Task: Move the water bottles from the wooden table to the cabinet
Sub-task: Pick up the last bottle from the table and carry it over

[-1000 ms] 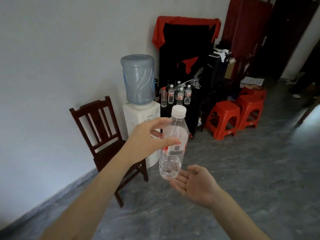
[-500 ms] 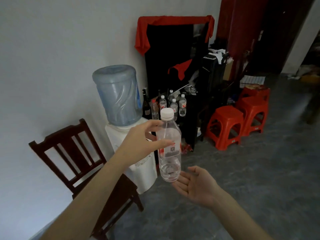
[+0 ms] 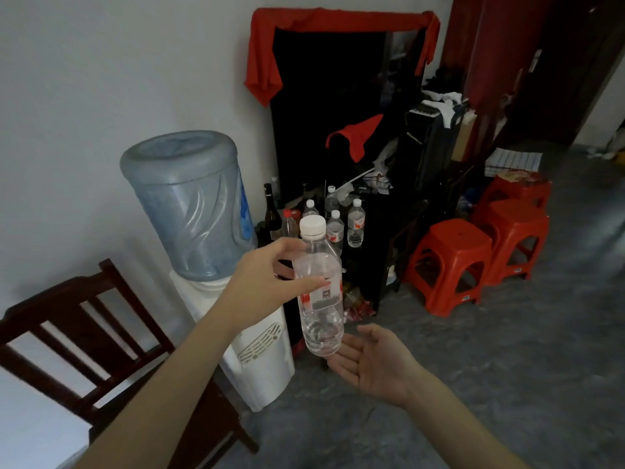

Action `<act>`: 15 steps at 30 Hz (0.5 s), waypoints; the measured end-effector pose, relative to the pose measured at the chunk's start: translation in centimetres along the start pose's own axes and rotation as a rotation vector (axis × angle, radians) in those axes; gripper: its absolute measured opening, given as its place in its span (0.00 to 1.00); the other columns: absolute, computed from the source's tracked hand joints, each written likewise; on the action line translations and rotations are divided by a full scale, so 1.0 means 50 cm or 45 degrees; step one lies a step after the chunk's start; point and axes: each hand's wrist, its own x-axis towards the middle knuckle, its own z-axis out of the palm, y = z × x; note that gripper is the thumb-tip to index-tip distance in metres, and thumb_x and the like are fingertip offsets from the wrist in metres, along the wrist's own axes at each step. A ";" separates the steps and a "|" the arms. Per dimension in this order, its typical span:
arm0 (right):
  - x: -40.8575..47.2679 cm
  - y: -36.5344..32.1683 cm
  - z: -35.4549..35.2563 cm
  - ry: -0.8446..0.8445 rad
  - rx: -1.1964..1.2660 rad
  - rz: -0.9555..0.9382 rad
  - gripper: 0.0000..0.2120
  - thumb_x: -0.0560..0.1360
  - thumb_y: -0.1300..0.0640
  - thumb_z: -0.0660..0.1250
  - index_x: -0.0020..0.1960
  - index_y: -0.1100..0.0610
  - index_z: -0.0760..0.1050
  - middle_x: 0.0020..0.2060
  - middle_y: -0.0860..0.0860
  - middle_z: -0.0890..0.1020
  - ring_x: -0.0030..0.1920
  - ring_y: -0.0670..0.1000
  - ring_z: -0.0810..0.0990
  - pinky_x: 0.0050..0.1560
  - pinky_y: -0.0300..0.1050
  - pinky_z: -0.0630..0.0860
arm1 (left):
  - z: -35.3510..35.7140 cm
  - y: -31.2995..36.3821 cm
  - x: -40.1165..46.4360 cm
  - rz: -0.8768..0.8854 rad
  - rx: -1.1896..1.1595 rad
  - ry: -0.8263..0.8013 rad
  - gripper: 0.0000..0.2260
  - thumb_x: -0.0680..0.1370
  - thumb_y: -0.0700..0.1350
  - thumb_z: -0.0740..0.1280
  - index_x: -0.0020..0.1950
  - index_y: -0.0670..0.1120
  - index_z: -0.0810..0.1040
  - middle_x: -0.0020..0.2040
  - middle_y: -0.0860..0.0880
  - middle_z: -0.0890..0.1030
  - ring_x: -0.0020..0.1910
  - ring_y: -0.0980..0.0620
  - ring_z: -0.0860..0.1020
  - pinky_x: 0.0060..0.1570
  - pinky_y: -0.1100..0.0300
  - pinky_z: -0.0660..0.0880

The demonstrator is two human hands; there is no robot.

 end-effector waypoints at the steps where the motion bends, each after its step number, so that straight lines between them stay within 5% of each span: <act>1: 0.025 -0.018 -0.003 0.013 -0.001 0.007 0.22 0.81 0.52 0.55 0.64 0.65 0.77 0.58 0.61 0.82 0.52 0.57 0.82 0.60 0.50 0.75 | 0.006 -0.012 0.027 -0.010 0.010 -0.006 0.25 0.62 0.69 0.73 0.57 0.68 0.73 0.54 0.65 0.81 0.46 0.64 0.83 0.48 0.65 0.79; 7: 0.190 -0.151 0.002 0.071 -0.035 0.032 0.19 0.81 0.53 0.55 0.54 0.64 0.80 0.49 0.59 0.85 0.49 0.57 0.83 0.51 0.49 0.80 | 0.029 -0.106 0.215 -0.053 -0.014 -0.028 0.22 0.69 0.57 0.79 0.60 0.62 0.76 0.54 0.61 0.82 0.47 0.63 0.82 0.49 0.65 0.78; 12: 0.346 -0.286 0.020 0.145 -0.043 0.070 0.19 0.82 0.52 0.55 0.57 0.64 0.79 0.48 0.60 0.86 0.50 0.58 0.82 0.52 0.51 0.78 | 0.040 -0.208 0.404 -0.112 -0.042 -0.040 0.21 0.68 0.55 0.80 0.54 0.68 0.73 0.52 0.63 0.82 0.47 0.64 0.83 0.50 0.63 0.81; 15: 0.437 -0.355 0.028 0.207 -0.052 0.114 0.18 0.82 0.53 0.55 0.52 0.65 0.77 0.37 0.60 0.86 0.50 0.59 0.81 0.53 0.52 0.76 | 0.054 -0.265 0.500 -0.162 -0.058 -0.086 0.22 0.69 0.55 0.80 0.55 0.69 0.73 0.53 0.63 0.82 0.49 0.66 0.82 0.49 0.65 0.80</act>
